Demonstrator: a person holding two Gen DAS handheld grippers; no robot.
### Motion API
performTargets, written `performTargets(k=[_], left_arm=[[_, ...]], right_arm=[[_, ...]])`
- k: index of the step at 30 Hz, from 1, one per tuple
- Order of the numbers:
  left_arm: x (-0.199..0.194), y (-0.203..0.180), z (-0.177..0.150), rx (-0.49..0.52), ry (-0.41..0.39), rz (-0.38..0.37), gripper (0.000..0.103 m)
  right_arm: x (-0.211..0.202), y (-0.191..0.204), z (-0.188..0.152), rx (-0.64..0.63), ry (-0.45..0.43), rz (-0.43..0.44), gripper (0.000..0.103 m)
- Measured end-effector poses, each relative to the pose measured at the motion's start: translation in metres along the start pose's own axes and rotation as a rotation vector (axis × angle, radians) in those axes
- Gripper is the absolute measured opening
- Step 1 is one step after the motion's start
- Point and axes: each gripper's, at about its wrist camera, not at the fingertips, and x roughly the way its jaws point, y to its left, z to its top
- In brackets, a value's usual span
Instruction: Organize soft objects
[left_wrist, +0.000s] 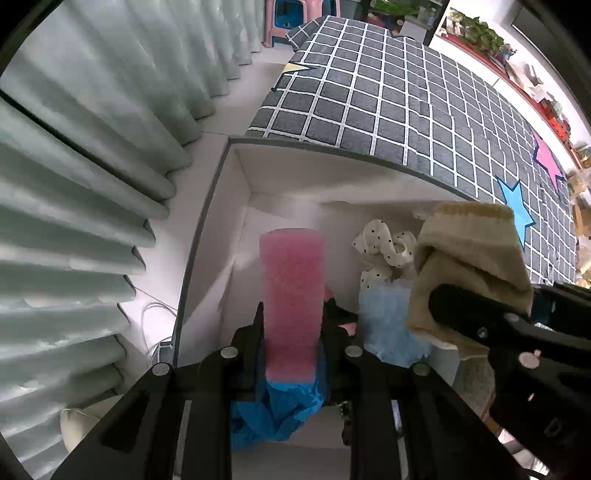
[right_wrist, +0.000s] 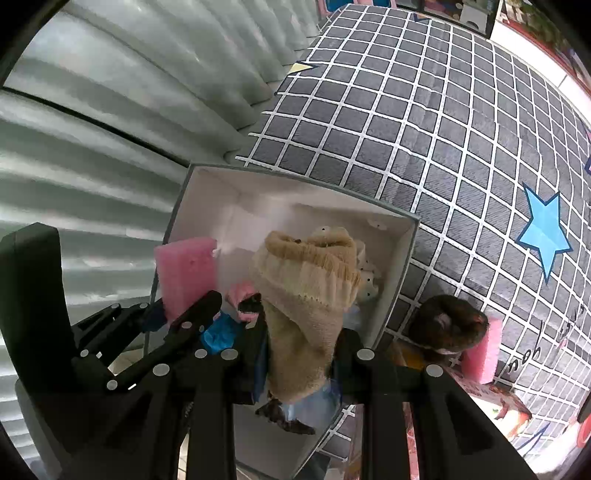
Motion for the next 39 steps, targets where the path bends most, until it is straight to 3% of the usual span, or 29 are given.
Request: performTargets(k=[14, 21, 22, 24, 26, 27, 28, 32, 33, 34, 36, 39], left_arm=[[0.017, -0.002, 0.003, -0.009, 0.029, 0.012, 0.024], [0.017, -0.004, 0.0, 0.001, 0.017, -0.023, 0.025], [0.017, -0.004, 0.0, 0.001, 0.017, -0.036, 0.027], [0.015, -0.004, 0.0, 0.0, 0.012, -0.04, 0.053], [0.01, -0.002, -0.002, -0.001, -0.005, -0.034, 0.071], [0.008, -0.002, -0.003, -0.002, -0.012, -0.034, 0.078], [0.006, -0.002, -0.003, -0.002, -0.02, -0.035, 0.08], [0.0, 0.001, -0.006, 0.001, -0.028, -0.028, 0.082], [0.0, 0.002, -0.006, -0.003, -0.028, -0.035, 0.087], [-0.001, 0.003, -0.007, -0.012, -0.03, -0.043, 0.09], [-0.003, 0.007, -0.008, -0.032, -0.035, -0.044, 0.102], [-0.003, 0.01, -0.008, -0.053, -0.032, -0.058, 0.103]], right_arm=[[0.013, -0.001, 0.005, -0.023, 0.007, -0.009, 0.028], [0.018, 0.0, 0.003, -0.029, 0.027, 0.004, 0.028], [0.018, 0.0, 0.003, -0.03, 0.029, 0.008, 0.028], [0.018, 0.0, 0.003, -0.027, 0.031, 0.01, 0.029], [0.016, 0.0, 0.003, -0.028, 0.023, 0.013, 0.052], [0.015, -0.001, 0.003, -0.03, 0.019, 0.014, 0.059], [0.013, 0.0, 0.003, -0.032, 0.011, 0.014, 0.064], [0.006, 0.0, 0.003, -0.03, 0.0, 0.005, 0.066], [0.005, 0.0, 0.004, -0.026, -0.002, 0.002, 0.071], [0.003, -0.001, 0.004, -0.022, -0.005, -0.003, 0.086], [-0.001, -0.004, 0.005, -0.016, -0.016, -0.012, 0.088], [-0.01, -0.011, 0.004, 0.007, -0.022, -0.002, 0.088]])
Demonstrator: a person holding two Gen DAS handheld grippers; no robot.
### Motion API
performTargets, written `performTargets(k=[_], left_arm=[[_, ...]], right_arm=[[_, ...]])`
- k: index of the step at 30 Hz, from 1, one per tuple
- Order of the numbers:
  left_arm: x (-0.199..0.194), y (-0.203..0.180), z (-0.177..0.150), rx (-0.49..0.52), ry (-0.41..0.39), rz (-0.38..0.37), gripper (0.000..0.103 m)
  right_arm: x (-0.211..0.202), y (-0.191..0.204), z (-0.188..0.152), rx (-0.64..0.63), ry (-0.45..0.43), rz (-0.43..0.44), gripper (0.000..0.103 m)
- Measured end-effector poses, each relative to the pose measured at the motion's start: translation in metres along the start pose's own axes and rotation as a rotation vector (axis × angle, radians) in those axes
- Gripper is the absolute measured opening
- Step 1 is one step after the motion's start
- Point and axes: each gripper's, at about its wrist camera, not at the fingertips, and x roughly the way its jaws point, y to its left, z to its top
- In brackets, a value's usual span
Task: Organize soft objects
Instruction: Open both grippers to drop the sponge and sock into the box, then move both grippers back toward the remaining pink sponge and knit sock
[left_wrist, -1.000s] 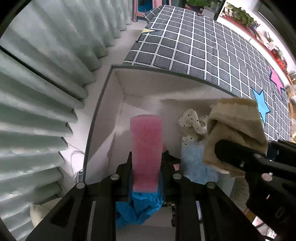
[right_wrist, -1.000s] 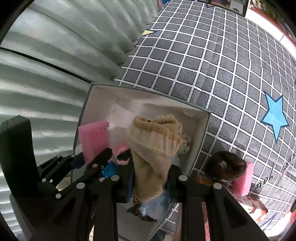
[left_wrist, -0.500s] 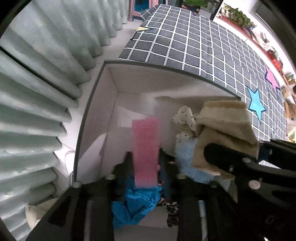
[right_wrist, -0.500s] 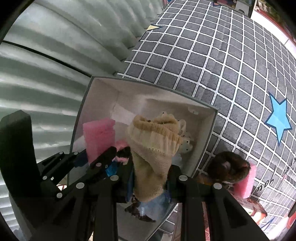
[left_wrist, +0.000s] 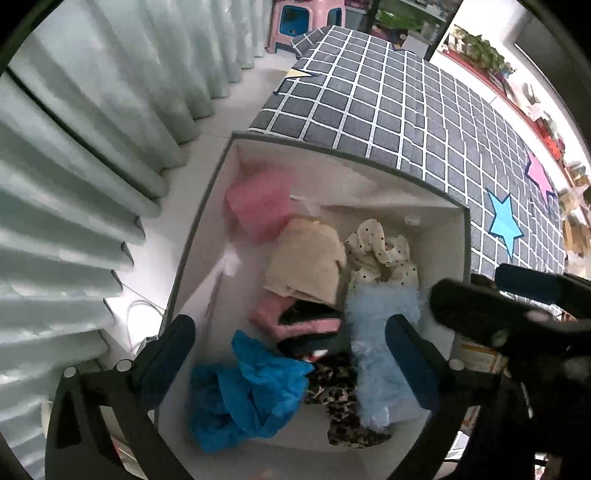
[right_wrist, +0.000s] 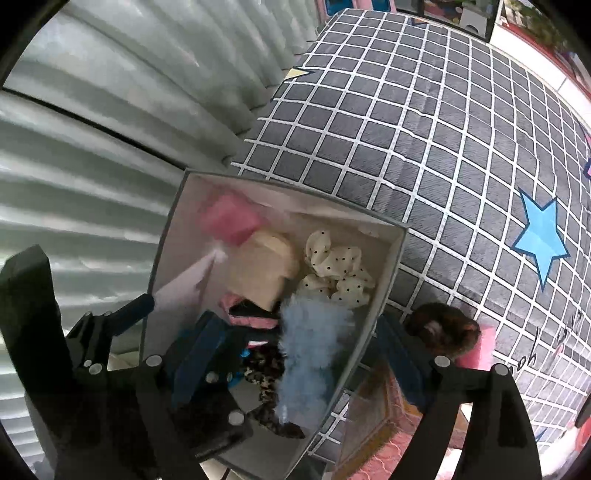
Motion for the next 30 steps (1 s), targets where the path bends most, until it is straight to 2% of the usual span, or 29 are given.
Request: performTargets(k=[9, 16, 23, 30], left_arm=[[-0.022, -0.016, 0.0, 0.024, -0.026, -0.037, 0.103], [-0.034, -0.048, 0.004, 0.097, -0.037, -0.059, 0.103], [-0.035, -0.078, 0.008, 0.147, -0.014, -0.058, 0.103], [-0.035, -0.102, 0.011, 0.181, 0.003, -0.037, 0.103]], right_arm=[[-0.045, -0.044, -0.002, 0.069, -0.056, -0.001, 0.088], [-0.055, -0.11, -0.011, 0.189, -0.065, -0.046, 0.088], [-0.026, -0.167, -0.034, 0.274, 0.034, -0.099, 0.088], [0.022, -0.195, -0.048, 0.3, 0.157, -0.107, 0.088]])
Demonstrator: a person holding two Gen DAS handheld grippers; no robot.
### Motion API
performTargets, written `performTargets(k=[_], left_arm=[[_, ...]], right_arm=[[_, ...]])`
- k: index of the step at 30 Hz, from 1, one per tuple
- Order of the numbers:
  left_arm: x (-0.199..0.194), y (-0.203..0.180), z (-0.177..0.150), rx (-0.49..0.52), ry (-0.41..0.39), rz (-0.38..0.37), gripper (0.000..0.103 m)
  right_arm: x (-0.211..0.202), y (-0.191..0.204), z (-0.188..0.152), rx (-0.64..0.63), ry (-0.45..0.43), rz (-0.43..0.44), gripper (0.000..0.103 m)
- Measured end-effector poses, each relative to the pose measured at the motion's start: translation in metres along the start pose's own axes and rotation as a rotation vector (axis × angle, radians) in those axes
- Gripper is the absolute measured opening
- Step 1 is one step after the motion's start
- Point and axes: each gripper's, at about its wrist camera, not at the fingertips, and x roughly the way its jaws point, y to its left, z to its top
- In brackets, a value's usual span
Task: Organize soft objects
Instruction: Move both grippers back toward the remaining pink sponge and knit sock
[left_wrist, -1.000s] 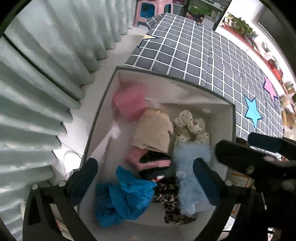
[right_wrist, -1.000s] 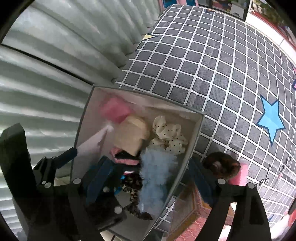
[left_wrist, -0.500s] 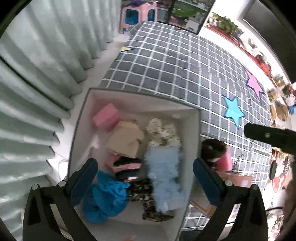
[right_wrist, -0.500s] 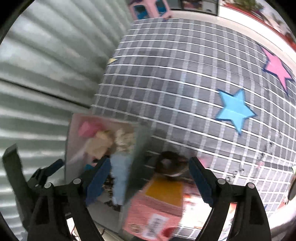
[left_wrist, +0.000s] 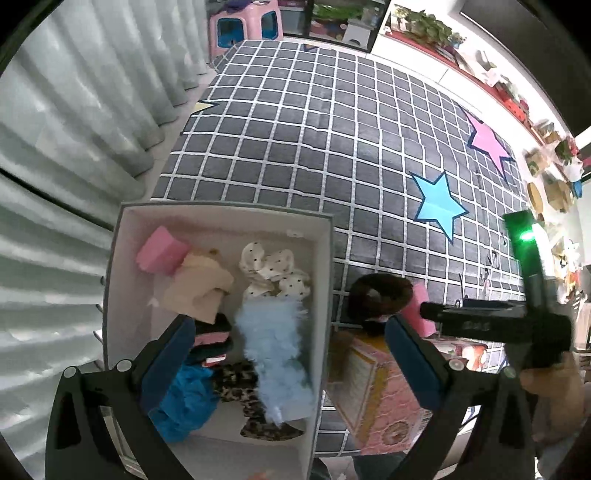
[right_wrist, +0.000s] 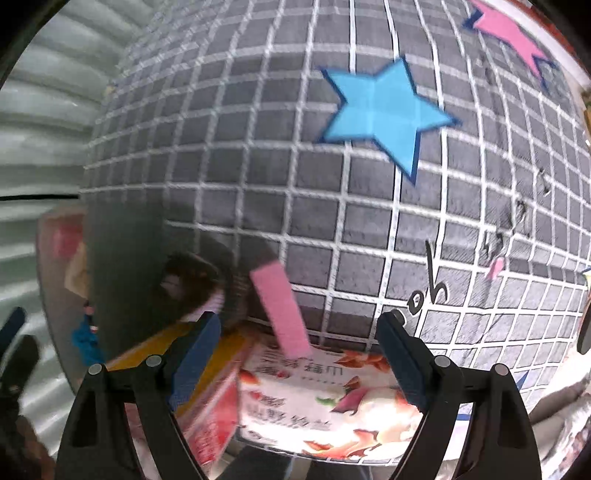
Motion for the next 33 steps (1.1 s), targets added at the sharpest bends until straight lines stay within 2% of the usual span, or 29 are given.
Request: performTargets(k=[4, 7, 10, 13, 15, 17, 20, 24, 26, 31, 33], left_arm=[[0.002, -0.014, 0.005, 0.017, 0.019, 0.004, 0.103], [0.005, -0.025, 0.01, 0.037, 0.027, 0.015, 0.103], [0.007, -0.036, 0.016, 0.053, 0.033, 0.018, 0.103], [0.009, -0.044, 0.02, 0.059, 0.035, 0.021, 0.103], [0.009, -0.046, 0.023, 0.056, 0.036, 0.021, 0.103], [0.007, -0.047, 0.025, 0.048, 0.032, 0.026, 0.103], [0.004, -0.045, 0.026, 0.027, 0.029, 0.029, 0.103], [-0.003, -0.041, 0.022, 0.013, 0.021, 0.048, 0.103], [-0.006, -0.038, 0.02, 0.0, 0.019, 0.054, 0.103], [-0.007, -0.033, 0.015, -0.028, 0.026, 0.067, 0.103], [-0.006, -0.034, 0.015, -0.033, 0.031, 0.075, 0.103]], right_arm=[[0.027, 0.0, 0.002, -0.027, 0.063, 0.013, 0.088], [0.037, -0.005, 0.003, -0.043, 0.074, -0.019, 0.088], [0.026, -0.033, 0.004, 0.03, -0.003, -0.114, 0.088], [0.008, -0.063, 0.004, 0.117, -0.071, -0.141, 0.088], [-0.001, -0.073, 0.005, 0.136, -0.094, -0.104, 0.088], [-0.006, -0.068, 0.006, 0.104, -0.095, -0.008, 0.088], [-0.003, -0.035, 0.01, -0.013, -0.044, 0.143, 0.088], [-0.001, 0.008, 0.02, -0.116, -0.027, 0.259, 0.088], [0.005, 0.022, 0.025, -0.158, -0.005, 0.293, 0.088], [0.029, 0.055, 0.034, -0.228, 0.09, 0.318, 0.088], [0.038, 0.058, 0.033, -0.231, 0.113, 0.308, 0.083]])
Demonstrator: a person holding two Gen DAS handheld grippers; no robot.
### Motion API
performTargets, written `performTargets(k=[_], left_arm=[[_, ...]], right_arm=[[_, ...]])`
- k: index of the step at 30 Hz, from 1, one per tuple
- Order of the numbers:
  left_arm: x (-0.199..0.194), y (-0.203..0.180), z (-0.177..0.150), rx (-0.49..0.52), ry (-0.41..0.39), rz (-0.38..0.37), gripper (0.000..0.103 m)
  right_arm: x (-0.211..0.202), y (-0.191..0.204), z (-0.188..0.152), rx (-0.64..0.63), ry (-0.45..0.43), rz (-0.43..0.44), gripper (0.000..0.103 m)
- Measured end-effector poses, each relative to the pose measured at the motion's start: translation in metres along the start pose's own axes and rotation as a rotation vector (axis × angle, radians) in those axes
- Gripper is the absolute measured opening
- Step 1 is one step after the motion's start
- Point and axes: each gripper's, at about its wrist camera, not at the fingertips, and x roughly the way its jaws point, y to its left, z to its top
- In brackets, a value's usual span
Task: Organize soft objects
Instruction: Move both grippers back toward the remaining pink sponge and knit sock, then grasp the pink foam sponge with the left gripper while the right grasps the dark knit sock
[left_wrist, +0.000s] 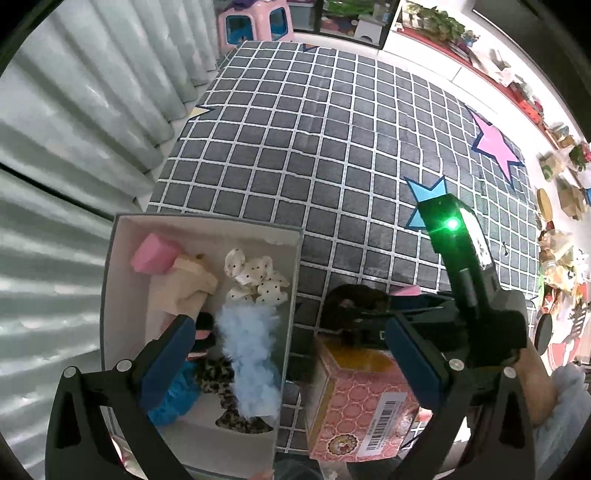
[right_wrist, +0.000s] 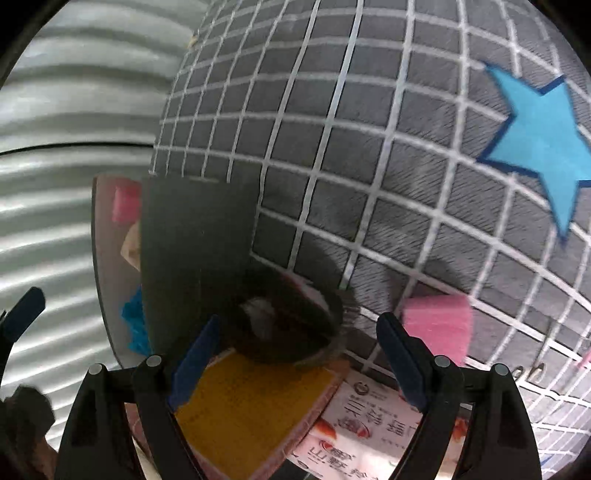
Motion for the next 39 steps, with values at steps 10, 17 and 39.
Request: performTargets(k=[10, 17, 39], left_arm=[[0.004, -0.04, 0.008, 0.055, 0.009, -0.007, 0.103], [0.008, -0.075, 0.015, 0.097, 0.023, -0.031, 0.103], [0.121, -0.195, -0.013, 0.128, 0.275, 0.004, 0.103]], right_arm=[[-0.056, -0.057, -0.021, 0.134, -0.145, 0.061, 0.035], [-0.122, -0.161, -0.05, 0.415, -0.319, -0.001, 0.035], [-0.18, -0.257, -0.13, 0.561, -0.403, -0.193, 0.082]])
